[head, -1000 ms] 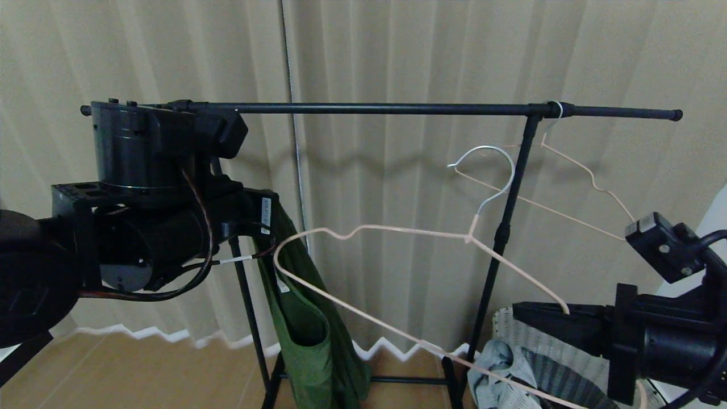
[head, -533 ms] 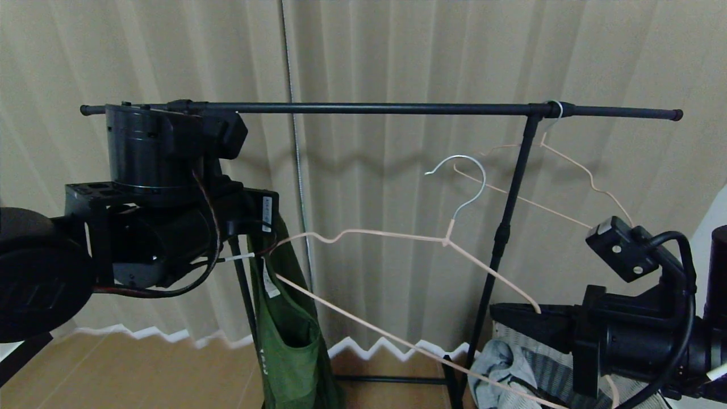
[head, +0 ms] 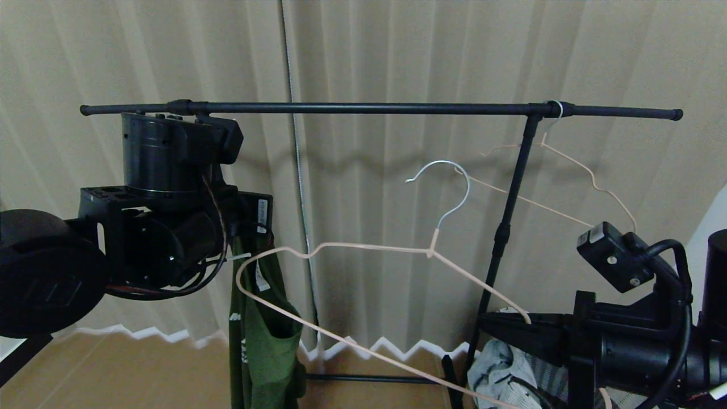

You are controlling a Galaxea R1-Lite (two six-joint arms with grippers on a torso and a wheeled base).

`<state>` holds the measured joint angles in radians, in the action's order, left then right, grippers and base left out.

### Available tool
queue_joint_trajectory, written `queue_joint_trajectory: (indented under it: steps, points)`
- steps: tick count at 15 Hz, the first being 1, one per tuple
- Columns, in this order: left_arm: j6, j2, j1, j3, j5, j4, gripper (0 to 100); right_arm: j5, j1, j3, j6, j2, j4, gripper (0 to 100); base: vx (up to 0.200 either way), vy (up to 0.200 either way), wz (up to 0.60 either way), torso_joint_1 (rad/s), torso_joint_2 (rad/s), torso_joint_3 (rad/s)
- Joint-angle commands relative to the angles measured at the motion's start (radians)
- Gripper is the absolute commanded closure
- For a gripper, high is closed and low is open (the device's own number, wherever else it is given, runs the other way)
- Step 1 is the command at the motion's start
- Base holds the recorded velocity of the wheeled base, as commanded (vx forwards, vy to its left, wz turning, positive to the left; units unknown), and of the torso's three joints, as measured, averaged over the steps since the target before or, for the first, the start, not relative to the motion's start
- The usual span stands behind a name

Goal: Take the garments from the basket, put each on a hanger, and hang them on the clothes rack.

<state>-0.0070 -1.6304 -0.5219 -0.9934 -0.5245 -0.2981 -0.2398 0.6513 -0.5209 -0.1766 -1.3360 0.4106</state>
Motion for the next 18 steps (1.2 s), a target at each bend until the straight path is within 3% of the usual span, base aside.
queue_joint_trajectory:
  steps: [1,6,11,18]
  points:
    - [0.001,0.003,-0.003,-0.001,0.0,-0.001,100,0.002,-0.005,-0.015,0.0,-0.042,0.027,100,0.0,0.0,0.0,0.0,0.0,0.0]
    - [0.002,0.012,-0.01,0.001,-0.014,0.019,100,0.14,-0.016,-0.022,0.002,-0.149,0.126,100,0.0,0.0,0.0,0.0,0.0,0.0]
    - [0.002,0.009,-0.001,0.001,-0.045,0.019,100,0.145,-0.018,-0.01,0.0,-0.146,0.132,100,0.0,0.0,0.0,0.0,0.0,0.0]
    - [0.004,0.011,-0.001,0.024,-0.08,0.036,100,0.152,-0.061,-0.071,0.0,-0.158,0.132,100,0.0,0.0,0.0,0.0,0.0,0.0]
